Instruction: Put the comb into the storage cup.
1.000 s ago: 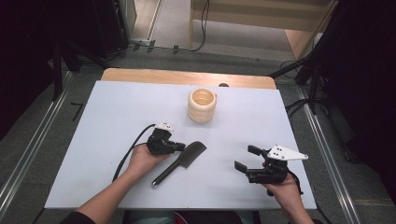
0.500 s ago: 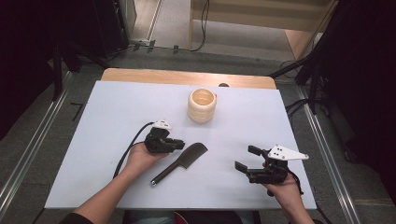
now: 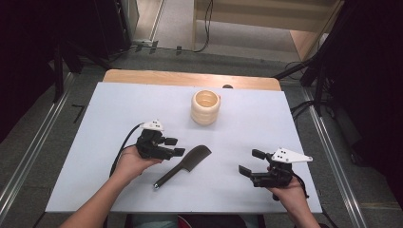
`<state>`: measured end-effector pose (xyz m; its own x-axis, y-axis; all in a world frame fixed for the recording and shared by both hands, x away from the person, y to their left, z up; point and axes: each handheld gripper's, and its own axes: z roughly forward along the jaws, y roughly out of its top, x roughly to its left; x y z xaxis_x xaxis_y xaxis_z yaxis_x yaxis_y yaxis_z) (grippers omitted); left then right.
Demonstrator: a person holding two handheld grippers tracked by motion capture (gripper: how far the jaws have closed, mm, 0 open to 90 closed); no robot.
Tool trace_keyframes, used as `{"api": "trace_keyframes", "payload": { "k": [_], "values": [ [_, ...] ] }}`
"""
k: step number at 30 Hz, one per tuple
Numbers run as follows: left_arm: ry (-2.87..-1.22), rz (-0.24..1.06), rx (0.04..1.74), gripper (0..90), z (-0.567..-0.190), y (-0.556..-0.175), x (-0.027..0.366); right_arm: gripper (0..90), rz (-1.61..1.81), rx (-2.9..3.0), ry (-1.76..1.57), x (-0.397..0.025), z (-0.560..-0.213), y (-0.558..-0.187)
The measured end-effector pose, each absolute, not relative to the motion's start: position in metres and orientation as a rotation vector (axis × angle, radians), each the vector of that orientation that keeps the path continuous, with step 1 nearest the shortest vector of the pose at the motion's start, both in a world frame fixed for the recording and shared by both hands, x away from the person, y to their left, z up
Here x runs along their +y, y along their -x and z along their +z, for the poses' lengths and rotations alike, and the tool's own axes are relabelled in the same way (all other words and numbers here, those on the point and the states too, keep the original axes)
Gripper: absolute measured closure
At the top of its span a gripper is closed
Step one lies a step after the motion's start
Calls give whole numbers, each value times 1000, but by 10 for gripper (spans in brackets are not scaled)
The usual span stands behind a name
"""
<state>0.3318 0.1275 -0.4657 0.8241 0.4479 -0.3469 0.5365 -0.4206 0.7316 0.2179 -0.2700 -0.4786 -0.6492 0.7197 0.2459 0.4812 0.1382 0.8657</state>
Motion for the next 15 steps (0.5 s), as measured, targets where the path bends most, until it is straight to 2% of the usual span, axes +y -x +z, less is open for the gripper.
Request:
{"api": "trace_keyframes", "payload": {
  "k": [2,15],
  "values": [
    [-2066,-132,722,363,-464,-328,132,117,1518,2186,-1177,-270,-479,-218],
    [-2026,-133,703,320,-462,-303,159,117,1504,2216,-1189,-270,-481,-219]
  ]
}}
